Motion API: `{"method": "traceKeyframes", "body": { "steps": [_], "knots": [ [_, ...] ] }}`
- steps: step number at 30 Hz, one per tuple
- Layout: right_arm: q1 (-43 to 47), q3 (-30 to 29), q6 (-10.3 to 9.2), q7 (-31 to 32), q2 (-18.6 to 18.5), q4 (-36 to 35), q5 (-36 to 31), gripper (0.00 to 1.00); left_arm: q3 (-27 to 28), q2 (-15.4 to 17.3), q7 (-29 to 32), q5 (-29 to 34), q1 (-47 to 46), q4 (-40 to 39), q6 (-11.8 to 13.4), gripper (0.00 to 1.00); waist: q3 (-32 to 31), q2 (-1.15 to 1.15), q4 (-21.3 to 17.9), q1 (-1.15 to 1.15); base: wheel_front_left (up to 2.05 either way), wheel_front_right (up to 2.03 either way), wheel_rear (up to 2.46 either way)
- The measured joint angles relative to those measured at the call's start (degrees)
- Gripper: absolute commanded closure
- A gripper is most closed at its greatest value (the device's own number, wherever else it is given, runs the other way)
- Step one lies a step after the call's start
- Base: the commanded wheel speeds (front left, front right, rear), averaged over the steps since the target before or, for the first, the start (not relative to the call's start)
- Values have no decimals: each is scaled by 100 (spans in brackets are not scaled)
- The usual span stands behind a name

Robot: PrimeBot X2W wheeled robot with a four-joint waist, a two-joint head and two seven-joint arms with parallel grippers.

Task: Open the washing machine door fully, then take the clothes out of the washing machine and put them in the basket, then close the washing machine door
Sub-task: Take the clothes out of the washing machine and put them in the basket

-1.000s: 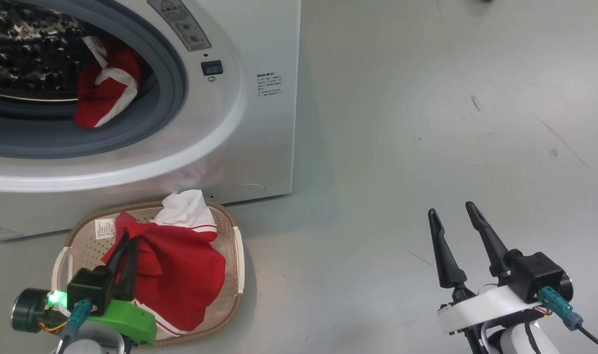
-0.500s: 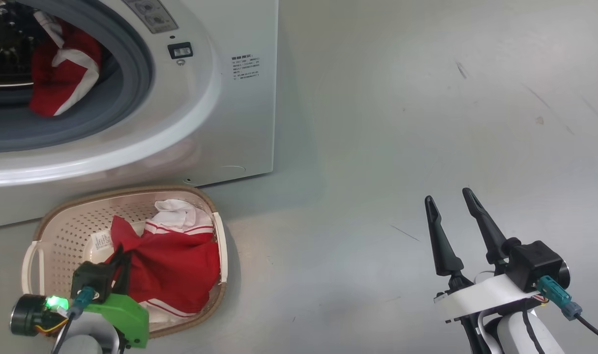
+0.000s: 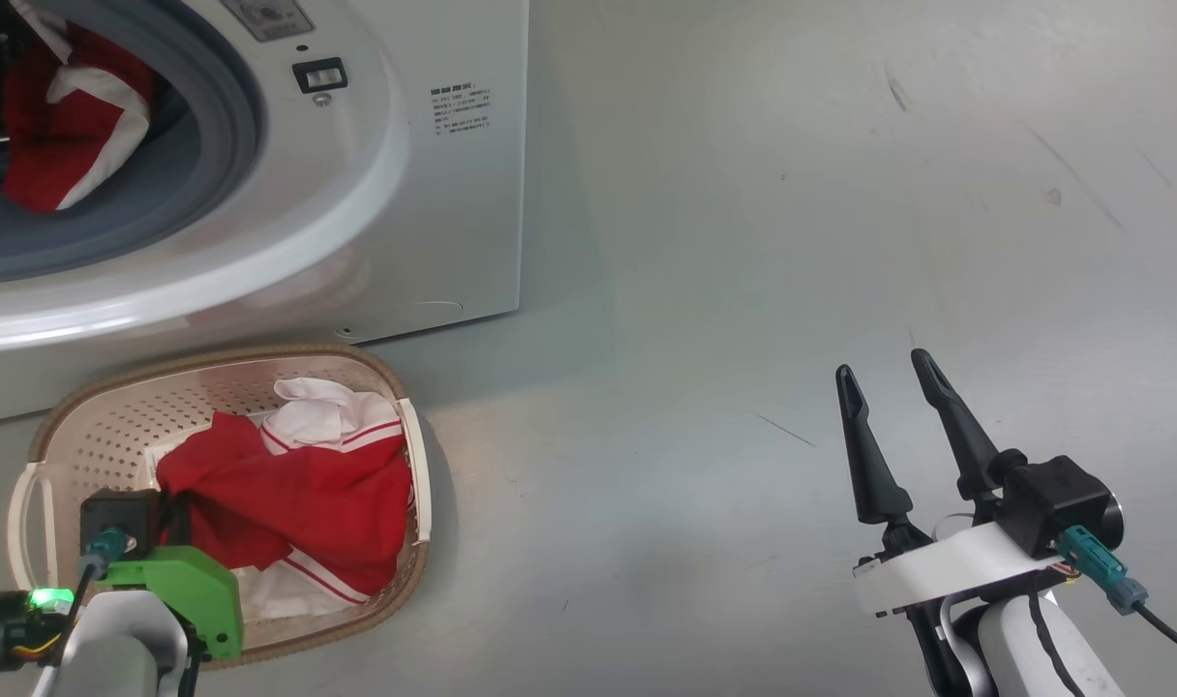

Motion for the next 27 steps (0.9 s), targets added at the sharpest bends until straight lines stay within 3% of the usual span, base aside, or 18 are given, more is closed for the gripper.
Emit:
{"method": "traceKeyframes", "body": {
  "steps": [5, 6, 7, 8, 27],
  "knots": [
    [-32, -24, 0, 0, 0, 9, -1, 0, 190, -29, 88, -229, -112, 360, 80, 100, 34, 0, 2, 0, 0, 0, 0],
    [-32, -25, 0, 0, 0, 12, -1, 0, 226, -51, 110, -279, -131, 445, 80, 82, 36, 0, 5, 0, 0, 0, 0],
    [-32, -27, -1, 0, 0, 18, -1, 0, 249, -79, 130, -299, -149, 506, 115, 11, 38, 0, 9, 0, 0, 0, 0],
    [-32, -27, -1, 0, 0, 22, -2, 0, 259, -105, 129, -301, -165, 550, 137, 0, 38, 0, 13, 0, 0, 0, 0],
    [-55, -24, 0, -1, -3, 250, -52, 0, 198, -179, -363, -325, -566, 961, 225, 0, -378, 0, 195, 0, 0, 0, 0]
  ]
}}
